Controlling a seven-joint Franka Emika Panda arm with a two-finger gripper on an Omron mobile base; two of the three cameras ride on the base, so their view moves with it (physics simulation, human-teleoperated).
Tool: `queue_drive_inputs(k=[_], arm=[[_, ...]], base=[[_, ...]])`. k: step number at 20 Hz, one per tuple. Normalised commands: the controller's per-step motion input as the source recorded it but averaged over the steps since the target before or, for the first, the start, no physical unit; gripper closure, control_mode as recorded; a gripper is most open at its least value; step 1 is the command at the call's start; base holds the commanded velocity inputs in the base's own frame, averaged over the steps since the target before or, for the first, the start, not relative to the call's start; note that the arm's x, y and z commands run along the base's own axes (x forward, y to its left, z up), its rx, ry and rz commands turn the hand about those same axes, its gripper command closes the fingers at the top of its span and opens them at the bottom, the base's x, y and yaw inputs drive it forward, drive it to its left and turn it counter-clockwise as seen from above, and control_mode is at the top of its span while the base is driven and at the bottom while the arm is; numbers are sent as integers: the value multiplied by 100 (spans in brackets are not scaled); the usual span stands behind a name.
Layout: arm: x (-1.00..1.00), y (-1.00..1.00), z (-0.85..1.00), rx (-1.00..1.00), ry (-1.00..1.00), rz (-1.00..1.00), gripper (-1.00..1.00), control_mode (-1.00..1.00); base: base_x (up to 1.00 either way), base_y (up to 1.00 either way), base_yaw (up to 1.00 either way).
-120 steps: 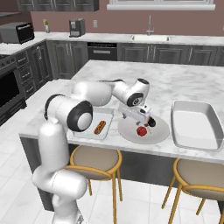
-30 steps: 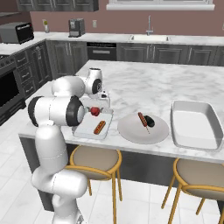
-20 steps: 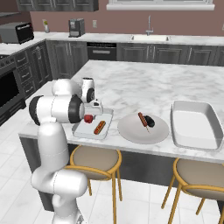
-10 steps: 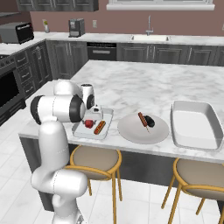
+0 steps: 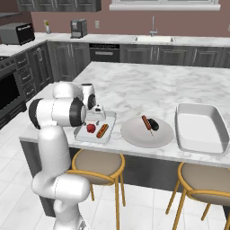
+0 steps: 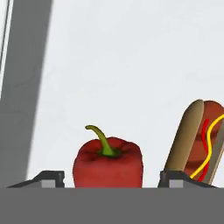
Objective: Place one cooked food and one vegetable from the large plate to each tupperware container.
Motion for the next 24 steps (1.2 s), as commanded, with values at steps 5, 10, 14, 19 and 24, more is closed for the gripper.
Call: queue_drive_inputs(k=[5,10,14,19,24], arm=[[-22,0,33,0,-11,0,-100,-100],[-80,-35,79,7,-14,-1,-100,-100],[-100,-31,73,12,-25,-3,-100,-100],[-100,-6,79,0,-23,-1,-100,-100],[-35,0,37,-16,5,0,-100,-100]], base=[[0,0,0],[0,0,0],[0,0,0],[0,0,0],[0,0,0]])
